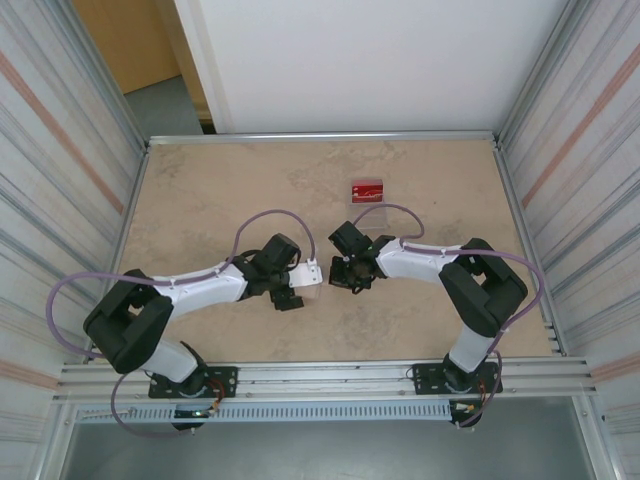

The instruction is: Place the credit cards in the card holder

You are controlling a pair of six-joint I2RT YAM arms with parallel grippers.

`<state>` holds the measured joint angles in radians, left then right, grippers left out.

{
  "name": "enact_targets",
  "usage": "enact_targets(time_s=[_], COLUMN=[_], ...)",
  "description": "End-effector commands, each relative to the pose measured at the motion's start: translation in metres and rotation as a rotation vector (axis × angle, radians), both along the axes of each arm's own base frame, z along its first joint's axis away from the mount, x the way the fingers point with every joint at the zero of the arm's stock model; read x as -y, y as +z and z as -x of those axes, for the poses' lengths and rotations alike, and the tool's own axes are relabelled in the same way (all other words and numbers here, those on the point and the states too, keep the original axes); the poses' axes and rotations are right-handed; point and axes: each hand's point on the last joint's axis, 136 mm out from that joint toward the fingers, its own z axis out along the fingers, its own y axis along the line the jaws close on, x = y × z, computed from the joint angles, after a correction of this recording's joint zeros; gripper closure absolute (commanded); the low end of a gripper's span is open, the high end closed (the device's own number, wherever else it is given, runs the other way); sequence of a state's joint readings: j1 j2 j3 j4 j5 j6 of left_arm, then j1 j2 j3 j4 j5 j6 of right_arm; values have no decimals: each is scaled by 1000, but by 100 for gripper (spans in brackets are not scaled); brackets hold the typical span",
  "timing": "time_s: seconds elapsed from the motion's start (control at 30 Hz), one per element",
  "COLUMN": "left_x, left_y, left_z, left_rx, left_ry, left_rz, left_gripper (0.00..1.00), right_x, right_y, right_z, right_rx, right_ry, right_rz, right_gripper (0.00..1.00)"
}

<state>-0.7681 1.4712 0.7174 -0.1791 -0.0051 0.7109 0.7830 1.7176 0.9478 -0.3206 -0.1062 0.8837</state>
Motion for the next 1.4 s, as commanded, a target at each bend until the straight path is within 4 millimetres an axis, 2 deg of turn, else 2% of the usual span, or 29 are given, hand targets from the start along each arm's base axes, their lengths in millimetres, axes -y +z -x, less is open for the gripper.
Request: enact_targets(time_s=[0.0,0.13,0.37,0.57,1.07,1.17,1.23,1.37], left_x=[-2,-3,-9,-15,-63,-64,-56,-37], left_y=[-1,-4,-1,16,39,38,35,32], left_z=[17,11,-17,-35,-91,-89,-77,-43], left_rx=[-43,-15,40,36,36,19,-18,15], left_ry=[-57,-52,60,184,560,550,461,171], left_rz=[1,-15,2,76,194,192,172,109], left_gripper=[1,1,1,1,1,1,1,1], right_x=[19,19,18,19,21,20,20,20], right_y=[-13,-13,-10,-11,-13,-13,-13,-12], right_z=[13,13,13,13,16,17,17,16], right_rx=[-58,-60,-55,-58,-62,-62,-61,-60], right_ry=[-34,-34,-34,-30,-24,-22,-21,-22], right_rz=[62,62,58,60,67,68,68,66], right_gripper=[100,100,100,100,100,100,100,100])
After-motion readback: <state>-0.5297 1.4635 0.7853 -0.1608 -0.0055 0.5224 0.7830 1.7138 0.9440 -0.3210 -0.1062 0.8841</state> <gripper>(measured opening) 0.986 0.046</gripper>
